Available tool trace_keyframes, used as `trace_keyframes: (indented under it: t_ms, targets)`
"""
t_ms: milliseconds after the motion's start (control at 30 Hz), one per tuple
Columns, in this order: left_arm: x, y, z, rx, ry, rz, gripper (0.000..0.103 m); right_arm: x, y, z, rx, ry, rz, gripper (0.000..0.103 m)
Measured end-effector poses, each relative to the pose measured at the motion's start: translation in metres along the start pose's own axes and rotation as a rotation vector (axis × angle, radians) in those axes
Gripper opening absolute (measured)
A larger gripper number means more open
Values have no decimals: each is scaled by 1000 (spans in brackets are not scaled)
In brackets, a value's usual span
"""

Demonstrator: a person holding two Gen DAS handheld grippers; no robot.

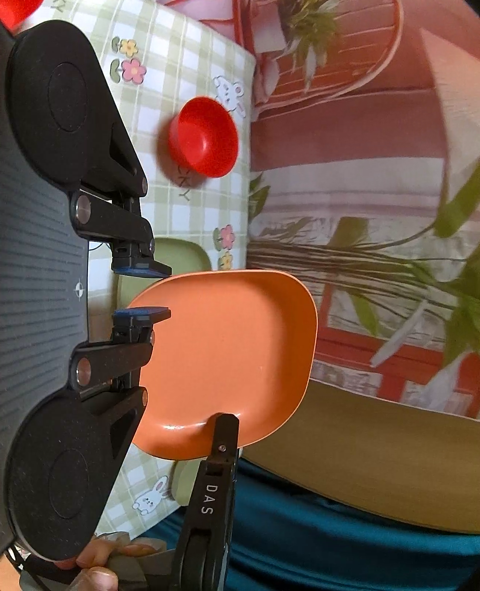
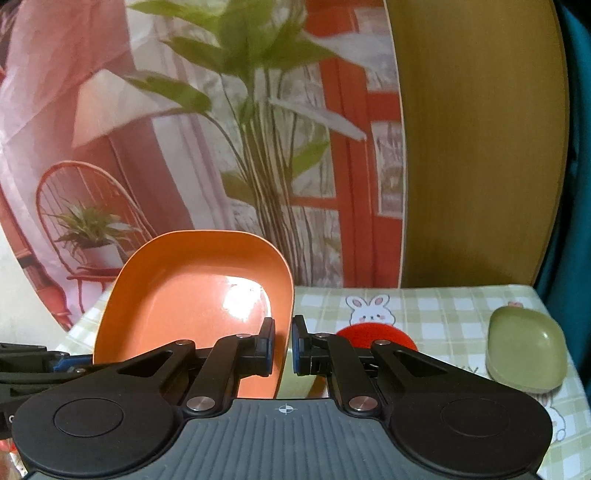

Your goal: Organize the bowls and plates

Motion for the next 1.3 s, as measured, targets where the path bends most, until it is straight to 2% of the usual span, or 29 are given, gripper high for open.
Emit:
trace_keyframes:
  t_ms: [567,967,1300]
  targets:
    - [28,16,-71,-11,87,23,17,24,-28,-78,9,94,-34,9]
    - [23,37,-115,2,210,31,17,5,-31,-135,18,227,-52,9]
    - [18,40,-135,13,240,16,17,-6,-35,-152,9,283,-69,9]
Point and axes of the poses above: each gripper's, at about its wrist camera, not at the fingertips, and z roughly against the way its jaws point, y to its left, x to its top, the point moved 2 cm from there along -z, roughly the way its jaws point, and after that the axes turned 6 degrees about y, right-handed, at the moved point
